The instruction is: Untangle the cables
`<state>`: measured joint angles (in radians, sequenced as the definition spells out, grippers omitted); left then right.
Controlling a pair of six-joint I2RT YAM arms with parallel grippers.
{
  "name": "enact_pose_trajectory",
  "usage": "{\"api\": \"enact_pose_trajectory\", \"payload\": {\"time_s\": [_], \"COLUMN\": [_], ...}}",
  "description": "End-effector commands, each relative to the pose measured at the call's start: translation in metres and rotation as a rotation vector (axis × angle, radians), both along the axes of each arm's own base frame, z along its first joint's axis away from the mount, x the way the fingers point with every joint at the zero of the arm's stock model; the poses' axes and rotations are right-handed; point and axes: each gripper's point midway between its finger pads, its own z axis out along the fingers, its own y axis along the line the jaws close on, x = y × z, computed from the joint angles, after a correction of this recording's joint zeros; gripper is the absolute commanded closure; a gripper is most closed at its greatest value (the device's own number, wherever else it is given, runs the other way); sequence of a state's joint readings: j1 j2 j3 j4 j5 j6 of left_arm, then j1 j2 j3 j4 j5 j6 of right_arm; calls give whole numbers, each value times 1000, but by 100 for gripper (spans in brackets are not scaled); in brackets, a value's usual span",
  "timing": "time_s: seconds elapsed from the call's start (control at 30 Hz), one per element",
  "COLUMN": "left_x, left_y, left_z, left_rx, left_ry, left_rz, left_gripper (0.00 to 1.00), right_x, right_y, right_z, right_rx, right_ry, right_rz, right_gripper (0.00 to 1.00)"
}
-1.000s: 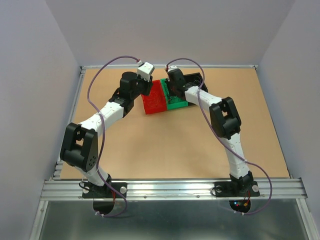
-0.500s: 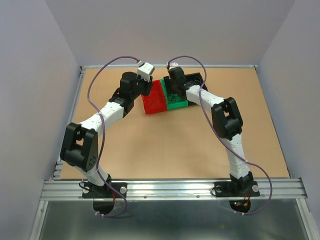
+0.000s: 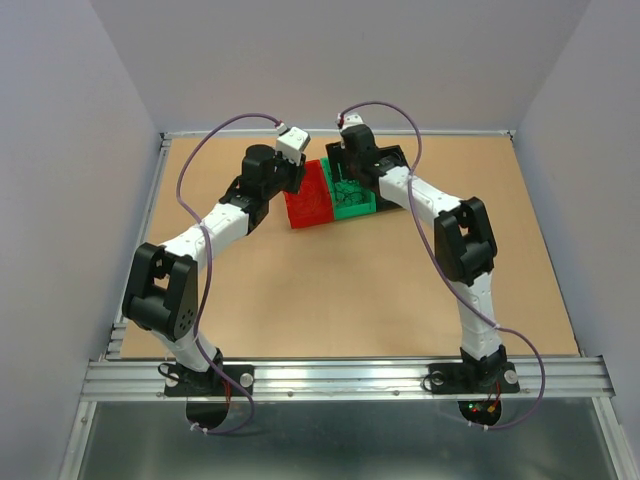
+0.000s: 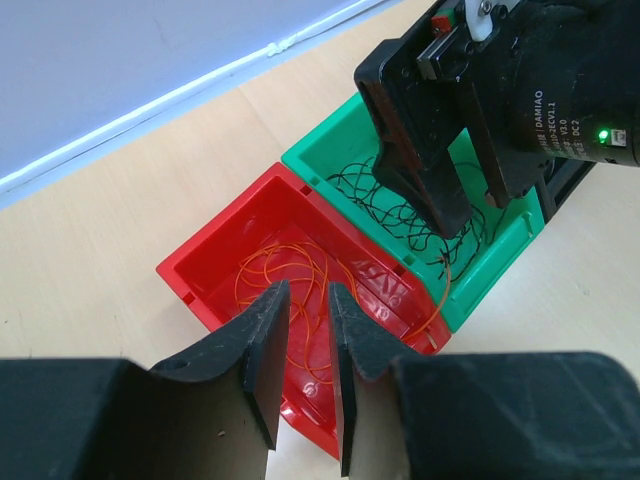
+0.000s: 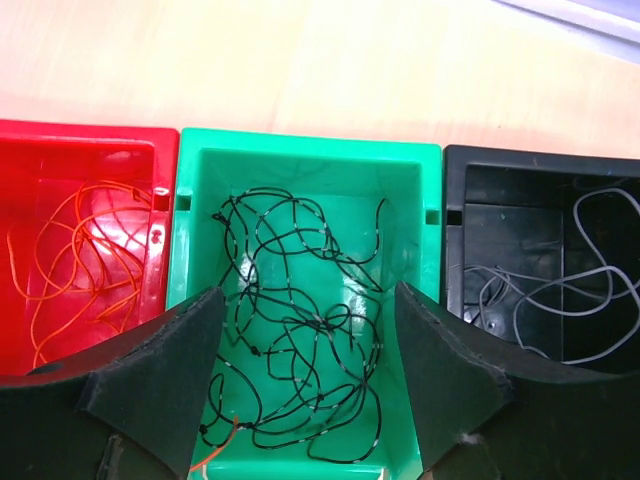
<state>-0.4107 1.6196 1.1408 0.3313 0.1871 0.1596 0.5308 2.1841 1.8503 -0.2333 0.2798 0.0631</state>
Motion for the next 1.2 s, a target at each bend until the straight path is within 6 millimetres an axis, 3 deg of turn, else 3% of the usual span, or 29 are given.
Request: {"api": "enact_pose_trajectory", "payload": {"time_s": [0.0,0.13,0.3,0.4,0.43,0.53,0.63,0.77,0.97,1.07,1.17], "left_x": [4,4,5,4,4,4,4,4,4,3,2], "left_y": [-3,-3,-3,-3,-3,-4,-4,-3,-4,-3,-3], "left_z": [22,22,22,22,22,20,21,22,21,22,25], "left_rx": [-20,-20,-19,-18,-17,-16,-16,-17,-15,-21,-25], "left_ry": [-56,-56,-57,-56,-57,-52,-53,-55,-54,-58,-64], "left_rz": [-13,-13,-12,-13,-13,-16,-16,-15,-17,-14,-14], "left_gripper": [67,67,67,67,67,67,67,67,67,67,67], "right_x": [-3,-4,-10,-22,-26,-26,-23,-17,-9,-8,-8], "right_y": [2,6,12,18,17,13,10,11,6,4,1], "right_z": [5,-19,-54,-82,-94,-118,-129,-117,-52,-25,-12], "right_rx": [13,8,23,52,50,36,25,28,46,54,57], "right_ry": [-11,31,98,149,171,196,204,176,63,20,-4], "right_rz": [23,41,65,97,94,61,43,36,18,18,6], "right_gripper": [28,32,49,69,82,99,99,100,89,77,72]}}
